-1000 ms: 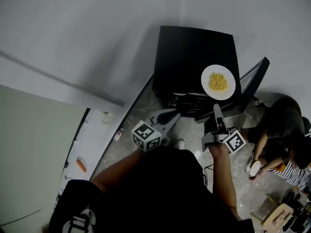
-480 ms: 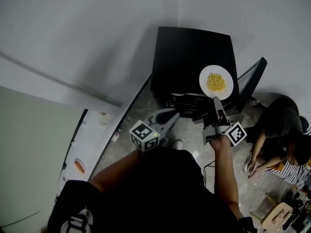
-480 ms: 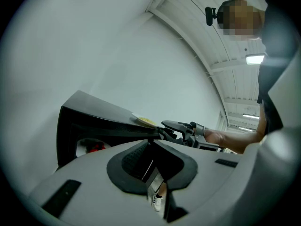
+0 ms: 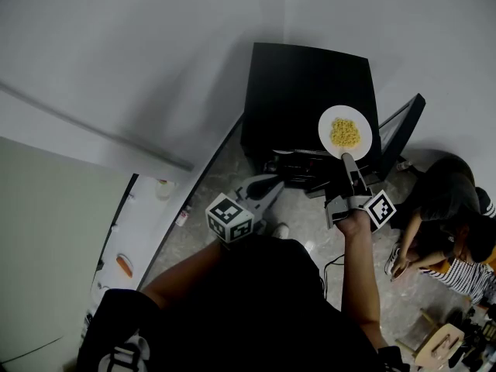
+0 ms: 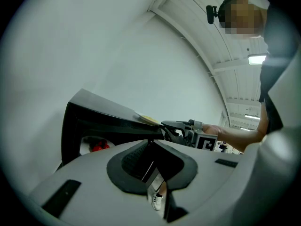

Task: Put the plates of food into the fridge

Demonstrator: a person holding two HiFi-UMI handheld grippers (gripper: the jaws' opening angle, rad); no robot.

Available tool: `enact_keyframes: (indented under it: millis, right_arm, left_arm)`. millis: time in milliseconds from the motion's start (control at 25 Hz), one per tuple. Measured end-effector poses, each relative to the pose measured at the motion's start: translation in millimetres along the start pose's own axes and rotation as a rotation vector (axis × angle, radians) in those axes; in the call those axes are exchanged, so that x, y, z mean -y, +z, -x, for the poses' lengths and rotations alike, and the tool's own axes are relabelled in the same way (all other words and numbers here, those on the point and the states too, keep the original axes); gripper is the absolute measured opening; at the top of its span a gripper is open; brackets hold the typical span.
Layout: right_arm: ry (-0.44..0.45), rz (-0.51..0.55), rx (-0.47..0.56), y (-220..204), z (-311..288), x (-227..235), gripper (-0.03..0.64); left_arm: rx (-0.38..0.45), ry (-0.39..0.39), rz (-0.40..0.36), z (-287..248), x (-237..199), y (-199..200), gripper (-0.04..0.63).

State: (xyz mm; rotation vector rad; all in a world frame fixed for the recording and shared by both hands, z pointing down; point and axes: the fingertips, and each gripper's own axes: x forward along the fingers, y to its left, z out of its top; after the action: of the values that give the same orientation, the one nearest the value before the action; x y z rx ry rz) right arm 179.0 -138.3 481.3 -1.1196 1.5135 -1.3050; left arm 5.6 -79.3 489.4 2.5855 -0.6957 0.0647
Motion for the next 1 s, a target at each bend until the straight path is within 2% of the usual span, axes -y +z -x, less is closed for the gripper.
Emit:
enact_keyframes:
  millis: [480, 840, 1000]
  right_arm:
    - [-0.029, -0.056, -0.01, -1, 2, 11, 0.046]
    - [-0.02, -0.045, -0.021, -2, 10, 18, 0.046]
    - [0.003, -0.029, -0.036, -25, 45, -6, 0.046]
  left_arm:
    - [-0.012, 0.003, 0.024, -9, -17, -6, 0.029]
    - [-0.016, 0.01, 0.052, -19, -29, -8, 0.029]
    - [0.003, 0.003, 0.035, 6, -3, -8, 0.029]
